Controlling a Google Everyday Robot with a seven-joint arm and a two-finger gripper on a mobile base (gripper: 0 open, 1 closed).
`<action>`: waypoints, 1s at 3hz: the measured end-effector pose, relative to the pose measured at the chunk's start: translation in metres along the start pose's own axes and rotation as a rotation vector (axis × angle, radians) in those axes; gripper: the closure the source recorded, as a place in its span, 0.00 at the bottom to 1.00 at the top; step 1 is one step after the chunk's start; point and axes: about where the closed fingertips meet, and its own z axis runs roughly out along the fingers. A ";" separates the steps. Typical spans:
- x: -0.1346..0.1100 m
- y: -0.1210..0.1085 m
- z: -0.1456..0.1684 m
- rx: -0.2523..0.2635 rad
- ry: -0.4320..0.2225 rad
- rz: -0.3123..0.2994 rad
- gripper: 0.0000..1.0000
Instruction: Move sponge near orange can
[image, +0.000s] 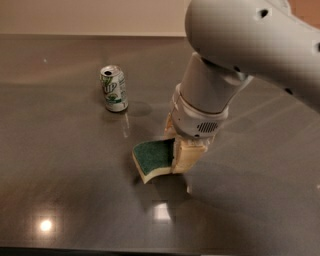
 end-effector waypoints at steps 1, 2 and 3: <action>0.045 -0.009 -0.020 0.030 -0.013 0.143 1.00; 0.086 -0.016 -0.030 0.059 0.001 0.257 1.00; 0.124 -0.026 -0.033 0.087 0.029 0.354 1.00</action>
Offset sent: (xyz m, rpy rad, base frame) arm 0.0526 -0.1384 0.0117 0.0172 0.0108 -0.4138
